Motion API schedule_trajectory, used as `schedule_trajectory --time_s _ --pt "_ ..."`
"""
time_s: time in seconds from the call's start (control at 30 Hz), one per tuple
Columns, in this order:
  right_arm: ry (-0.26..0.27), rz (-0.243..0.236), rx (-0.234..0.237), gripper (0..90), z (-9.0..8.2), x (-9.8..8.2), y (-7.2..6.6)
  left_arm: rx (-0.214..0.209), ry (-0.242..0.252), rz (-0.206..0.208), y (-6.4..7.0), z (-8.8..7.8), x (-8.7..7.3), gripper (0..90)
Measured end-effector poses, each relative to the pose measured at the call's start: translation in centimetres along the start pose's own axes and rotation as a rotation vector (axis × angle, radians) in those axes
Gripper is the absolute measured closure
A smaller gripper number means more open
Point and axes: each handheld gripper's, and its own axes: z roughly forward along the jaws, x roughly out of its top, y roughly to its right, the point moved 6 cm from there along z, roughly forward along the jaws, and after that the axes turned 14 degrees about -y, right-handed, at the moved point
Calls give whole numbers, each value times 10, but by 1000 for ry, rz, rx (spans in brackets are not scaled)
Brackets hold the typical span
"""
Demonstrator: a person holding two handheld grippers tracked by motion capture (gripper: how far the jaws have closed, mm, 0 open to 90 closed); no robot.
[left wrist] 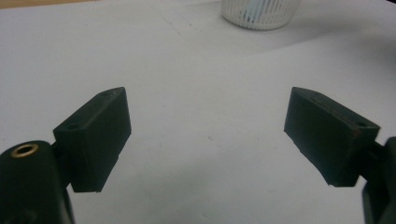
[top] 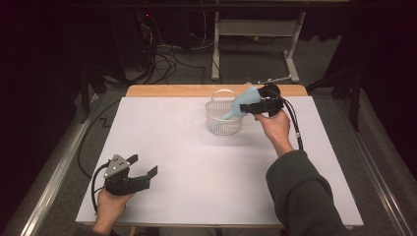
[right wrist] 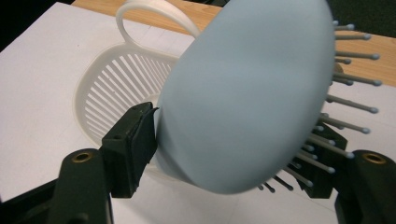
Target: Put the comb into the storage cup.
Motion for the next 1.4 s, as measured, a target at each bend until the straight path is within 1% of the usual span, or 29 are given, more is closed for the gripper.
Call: schedule_trajectory --time_s 0.1,0.2,0.3,0.37,0.43,0.53,0.73,0.8,0.87,0.97,1.1,1.4 --pt "13 11 13 294 0 -2 0 1 4 -4 0 -1 0 141" --pt "13 5 -4 281 -2 -2 -1 0 -1 -6 0 0 0 141" --pt "32 -1 -17 284 -6 -4 1 1 4 -6 0 -1 0 141" --pt "34 -6 -28 290 -8 -6 1 0 7 -7 0 -2 0 141" --pt "33 -5 -29 292 -10 -8 2 0 9 -19 -2 -3 -1 141" --pt "53 -8 -29 292 -17 -10 1 0 13 -36 -4 -4 -2 141" --pt "64 -35 -44 291 -27 -14 -4 -1 17 -35 -4 -5 -2 141" --pt "62 -53 -58 293 -29 -15 -4 -3 21 -34 -4 -5 -2 141" --pt "66 -66 -61 296 -30 -17 -3 -4 22 -35 -4 -4 -1 141" --pt "61 -73 -68 297 -30 -19 -2 -5 23 -37 -4 -4 -2 141" --pt "73 -70 -63 299 -34 -22 0 -5 28 -40 -4 -5 -2 141" --pt "76 -96 -61 303 -39 -26 -1 -6 27 -52 -6 -4 -2 141"
